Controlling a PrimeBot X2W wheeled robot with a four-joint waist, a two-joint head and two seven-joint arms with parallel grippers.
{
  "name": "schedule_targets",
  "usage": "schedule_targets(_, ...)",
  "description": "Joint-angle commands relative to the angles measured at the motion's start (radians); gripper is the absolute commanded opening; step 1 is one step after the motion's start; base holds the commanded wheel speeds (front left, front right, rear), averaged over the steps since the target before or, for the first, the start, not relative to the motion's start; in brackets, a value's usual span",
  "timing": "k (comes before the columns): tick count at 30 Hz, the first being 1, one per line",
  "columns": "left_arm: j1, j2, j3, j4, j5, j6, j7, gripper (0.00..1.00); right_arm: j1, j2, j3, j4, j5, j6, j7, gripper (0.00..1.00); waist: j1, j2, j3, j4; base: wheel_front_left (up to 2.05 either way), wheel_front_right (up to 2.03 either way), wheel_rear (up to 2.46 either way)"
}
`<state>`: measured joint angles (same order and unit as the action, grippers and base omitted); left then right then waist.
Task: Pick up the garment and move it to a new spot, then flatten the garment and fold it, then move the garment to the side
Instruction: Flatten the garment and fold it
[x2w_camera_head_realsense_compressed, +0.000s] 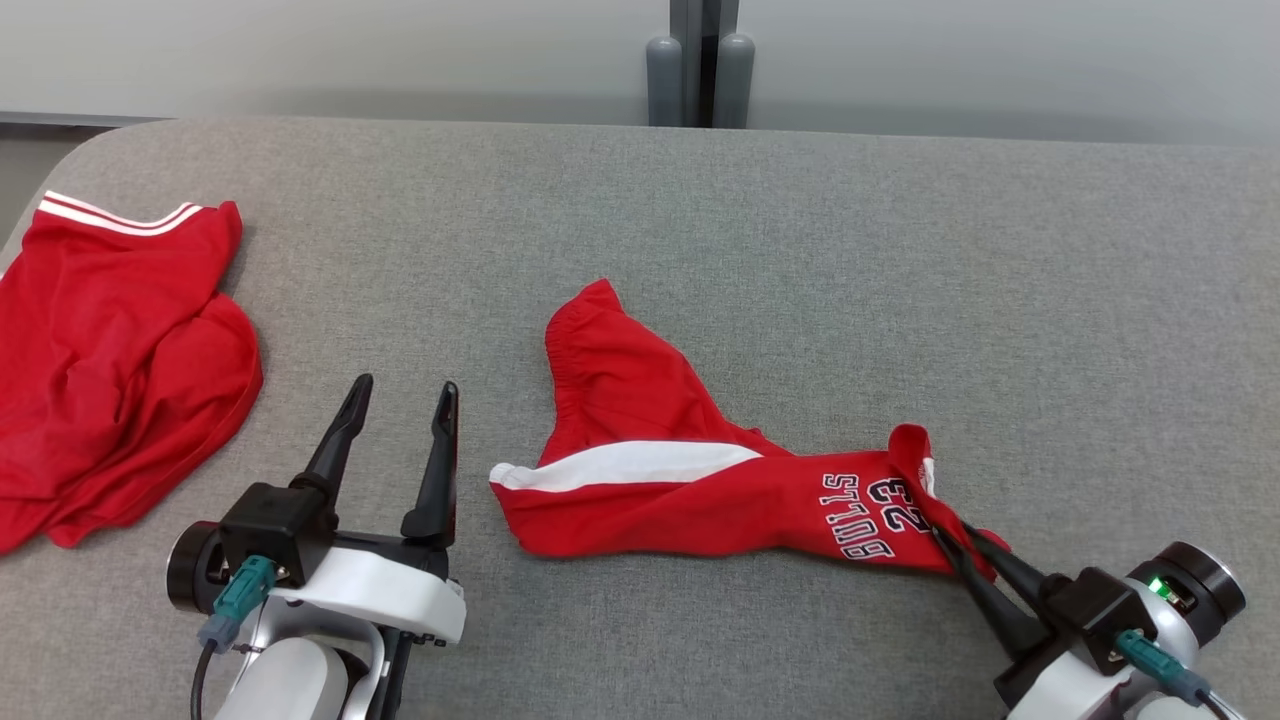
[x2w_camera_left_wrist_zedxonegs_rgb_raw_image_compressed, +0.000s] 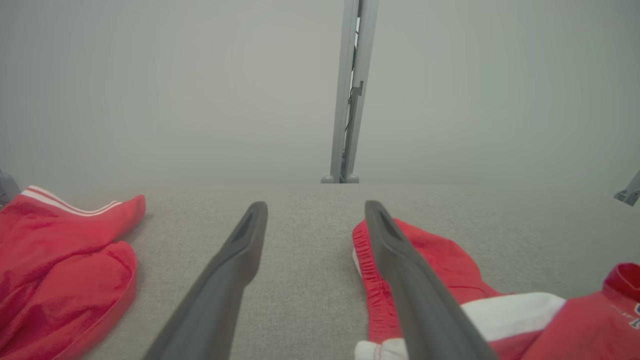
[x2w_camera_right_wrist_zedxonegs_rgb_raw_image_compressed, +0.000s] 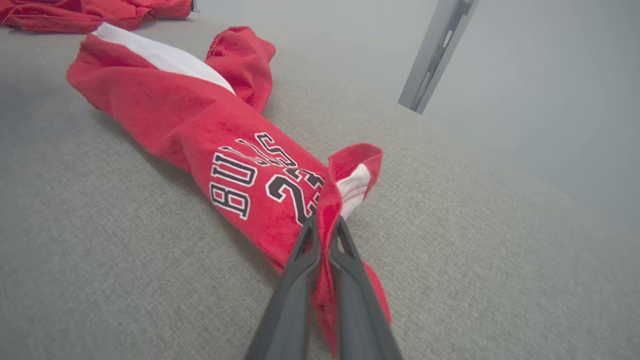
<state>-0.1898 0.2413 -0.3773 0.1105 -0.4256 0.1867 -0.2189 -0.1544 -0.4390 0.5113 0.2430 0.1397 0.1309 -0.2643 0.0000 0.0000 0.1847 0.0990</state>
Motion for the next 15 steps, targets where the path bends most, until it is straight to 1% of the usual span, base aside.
schedule_targets(1,0.004,0.007,0.005,-0.002,-0.005,0.007,0.0,1.0,0.01,0.014,-0.02,0.013,0.013,0.0,-0.003,1.0,0.0,0.0,-0.002,-0.004,0.0,0.0,0.0)
schedule_targets(4,0.016,0.005,0.01,-0.004,-0.014,0.013,-0.004,1.0,0.05,0.073,-0.105,-0.026,0.059,0.0,-0.003,1.0,0.0,0.0,-0.011,-0.01,0.0,0.0,0.0)
schedule_targets(5,0.02,0.007,0.015,-0.007,-0.015,0.019,-0.007,1.0,0.076,0.1,-0.155,-0.052,0.077,0.0,-0.003,1.0,0.0,0.0,-0.017,-0.012,0.0,0.0,0.0)
schedule_targets(8,0.021,0.014,0.025,-0.015,-0.016,0.028,-0.01,1.0,0.11,0.149,-0.256,-0.105,0.113,0.0,-0.003,1.0,0.0,0.0,-0.022,-0.02,0.0,0.0,0.0)
schedule_targets(11,0.033,0.023,0.04,-0.024,-0.019,0.041,-0.01,1.0,0.125,0.194,-0.355,-0.159,0.142,0.0,-0.003,1.0,0.0,0.0,-0.028,-0.033,0.0,0.0,0.0)
schedule_targets(15,0.043,0.037,0.056,-0.038,-0.017,0.055,-0.011,1.0,0.116,0.225,-0.448,-0.207,0.14,0.0,-0.003,1.0,0.0,0.0,-0.044,-0.049,0.0,0.0,0.0)
